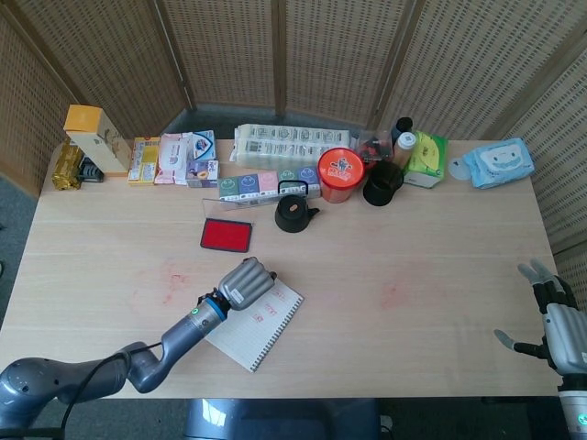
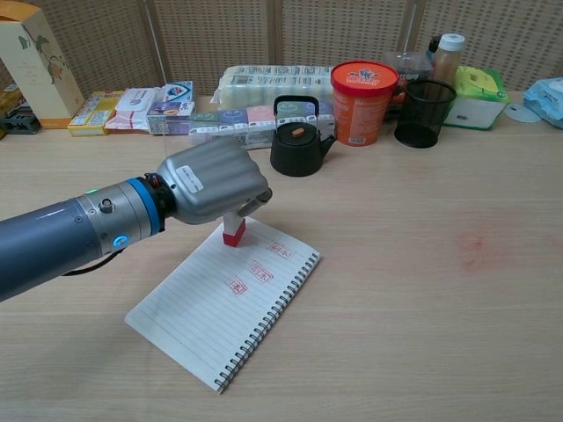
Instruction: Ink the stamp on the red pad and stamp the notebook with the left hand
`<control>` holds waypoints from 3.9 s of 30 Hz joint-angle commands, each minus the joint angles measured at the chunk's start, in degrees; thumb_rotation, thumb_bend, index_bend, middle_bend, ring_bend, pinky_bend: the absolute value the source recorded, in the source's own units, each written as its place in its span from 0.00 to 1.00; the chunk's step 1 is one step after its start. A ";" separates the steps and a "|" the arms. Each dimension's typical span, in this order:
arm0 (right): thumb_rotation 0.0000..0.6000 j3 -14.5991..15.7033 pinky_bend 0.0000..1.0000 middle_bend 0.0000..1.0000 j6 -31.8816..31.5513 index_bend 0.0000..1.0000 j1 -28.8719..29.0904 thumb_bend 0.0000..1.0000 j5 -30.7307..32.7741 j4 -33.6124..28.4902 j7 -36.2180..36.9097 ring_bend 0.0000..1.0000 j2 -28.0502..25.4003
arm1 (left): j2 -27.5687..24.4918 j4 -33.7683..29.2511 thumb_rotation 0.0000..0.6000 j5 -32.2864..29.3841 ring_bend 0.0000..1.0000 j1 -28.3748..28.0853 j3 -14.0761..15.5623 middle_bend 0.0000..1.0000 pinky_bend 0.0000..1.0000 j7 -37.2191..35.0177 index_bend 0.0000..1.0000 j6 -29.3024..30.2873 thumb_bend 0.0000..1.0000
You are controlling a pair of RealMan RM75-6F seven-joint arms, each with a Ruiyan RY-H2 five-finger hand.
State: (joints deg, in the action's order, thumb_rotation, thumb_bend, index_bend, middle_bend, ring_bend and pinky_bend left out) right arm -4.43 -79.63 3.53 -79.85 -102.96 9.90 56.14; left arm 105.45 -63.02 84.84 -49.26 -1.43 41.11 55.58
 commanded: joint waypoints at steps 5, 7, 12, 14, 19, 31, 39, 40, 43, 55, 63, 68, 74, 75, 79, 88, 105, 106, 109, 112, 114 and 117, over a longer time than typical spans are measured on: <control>1.00 -0.14 0.00 0.00 0.07 0.00 0.03 0.10 0.33 -0.04 0.11 0.00 -0.09 | 1.61 2.07 1.00 -0.59 1.00 -0.18 -0.54 1.00 1.00 -0.54 0.63 -1.10 0.39; 1.00 -0.16 0.00 0.00 0.16 0.00 0.07 0.10 0.38 -0.05 0.11 0.00 -0.10 | 1.90 2.53 1.00 -0.60 1.00 -0.19 -0.50 1.00 1.00 -0.65 0.63 -1.37 0.39; 1.00 -0.16 0.00 0.00 0.20 0.00 0.11 0.10 0.40 -0.14 0.00 0.00 -0.12 | 2.58 3.43 1.00 -0.54 1.00 -0.22 -0.34 1.00 1.00 -1.09 0.63 -2.00 0.39; 1.00 -0.18 0.00 0.00 0.15 0.00 0.09 0.10 0.41 -0.15 -0.02 0.00 -0.14 | 2.87 3.77 1.00 -0.44 1.00 -0.17 -0.33 1.00 1.00 -1.27 0.63 -1.97 0.39; 1.00 -0.14 0.00 0.00 0.08 0.00 0.09 0.10 0.23 -0.26 -0.11 0.00 -0.14 | 3.22 4.30 1.00 -0.35 1.00 0.14 -0.17 1.00 1.00 -1.86 0.63 -1.98 0.39; 1.00 -0.05 0.00 0.00 0.15 0.00 0.18 0.10 0.06 -0.48 -0.45 0.00 -0.08 | 3.66 5.28 1.00 -0.16 1.00 0.54 -0.11 1.00 1.00 -3.09 0.63 -2.22 0.39; 1.00 -0.02 0.00 0.00 0.08 0.00 0.18 0.10 -0.07 -0.55 -0.54 0.00 -0.11 | 3.18 4.87 1.00 0.13 1.00 0.79 -0.38 1.00 1.00 -3.26 0.63 -1.57 0.39; 1.00 0.01 0.00 0.00 0.09 0.00 0.17 0.10 -0.11 -0.55 -0.53 0.00 -0.12 | 3.08 4.76 1.00 0.17 1.00 0.81 -0.38 1.00 1.00 -3.20 0.63 -1.54 0.39; 1.00 0.02 0.00 0.00 0.03 0.00 0.16 0.09 -0.18 -0.59 -0.54 0.00 -0.14 | 2.72 4.29 1.00 0.31 1.00 0.86 -0.60 1.00 1.00 -3.07 0.63 -1.12 0.39; 1.00 0.21 0.00 0.00 -0.11 0.00 0.15 0.10 -0.58 -0.73 -1.00 0.00 -0.01 | -9.84 -12.55 1.00 2.88 1.00 1.10 -5.41 1.00 1.00 0.33 0.63 7.24 0.38; 1.00 0.48 0.00 0.00 -0.07 0.00 0.19 0.10 -0.91 -0.98 -1.83 0.00 0.24 | -17.46 -22.94 1.00 3.10 1.00 2.80 -4.52 1.00 1.00 2.99 0.63 7.85 0.38; 1.00 0.56 0.00 0.00 -0.27 0.00 0.10 0.10 -1.02 -1.12 -2.00 0.00 0.25 | -17.13 -23.25 1.00 3.31 1.00 4.18 -1.40 1.00 1.00 4.09 0.63 6.74 0.39; 1.00 0.69 0.00 0.00 -0.33 0.00 0.05 0.10 -1.22 -1.17 -2.07 0.00 0.22 | -13.67 -18.80 1.00 3.09 1.00 5.28 1.54 1.00 1.00 4.00 0.63 4.69 0.38; 1.00 0.69 0.00 0.00 -0.31 0.00 0.05 0.10 -1.20 -1.16 -2.03 0.00 0.22 | -13.05 -18.03 1.00 3.14 1.00 5.42 1.80 1.00 1.00 3.82 0.63 4.53 0.38; 1.00 0.61 0.00 0.00 -0.31 0.00 0.06 0.10 -1.04 -1.08 -1.91 0.00 0.17 | -11.23 -15.60 1.00 3.39 1.00 5.84 2.78 1.00 1.00 3.16 0.63 3.76 0.38; 1.00 0.57 0.00 0.00 -0.08 0.00 0.11 0.10 -0.72 -0.99 -1.71 0.00 0.09 | -8.58 -11.88 1.00 3.75 1.00 6.31 3.50 1.00 1.00 2.13 0.63 2.84 0.39; 1.00 0.63 0.00 0.00 -0.02 0.00 0.09 0.10 -0.78 -1.06 -1.26 0.00 -0.20 | -3.56 -5.76 1.00 4.39 1.00 6.09 2.90 1.00 1.00 2.06 0.63 1.63 0.39; 1.00 0.64 0.00 0.00 -0.03 0.00 0.08 0.10 -0.81 -1.07 -1.21 0.00 -0.23 | -3.39 -5.59 1.00 4.40 1.00 6.11 2.96 1.00 1.00 1.93 0.63 1.49 0.39; 1.00 0.64 0.00 0.00 0.05 0.00 0.08 0.10 -0.74 -1.03 -1.04 0.00 -0.30 | -3.04 -5.17 1.00 4.48 1.00 6.25 3.18 1.00 1.00 1.63 0.63 1.28 0.39; 1.00 0.63 0.00 0.00 0.13 0.00 0.11 0.10 -0.70 -1.02 -0.99 0.00 -0.32 | -2.76 -4.82 1.00 4.55 1.00 6.48 3.46 1.00 1.00 1.19 0.63 1.14 0.39; 1.00 0.67 0.00 0.00 0.14 0.00 0.11 0.10 -0.75 -1.04 -1.04 0.00 -0.33 | -2.54 -4.52 1.00 4.58 1.00 6.64 3.56 1.00 1.00 0.82 0.63 1.12 0.38; 1.00 0.70 0.00 0.00 0.14 0.00 0.11 0.10 -0.77 -1.08 -1.12 0.00 -0.31 | -2.25 -4.00 1.00 4.65 1.00 6.80 3.68 1.00 1.00 0.39 0.63 1.05 0.39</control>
State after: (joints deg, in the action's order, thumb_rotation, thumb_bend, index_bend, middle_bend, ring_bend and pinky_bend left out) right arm -3.74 -79.49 3.64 -80.62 -104.03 8.79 55.83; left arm 103.11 -67.13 89.45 -42.52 2.20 41.61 56.66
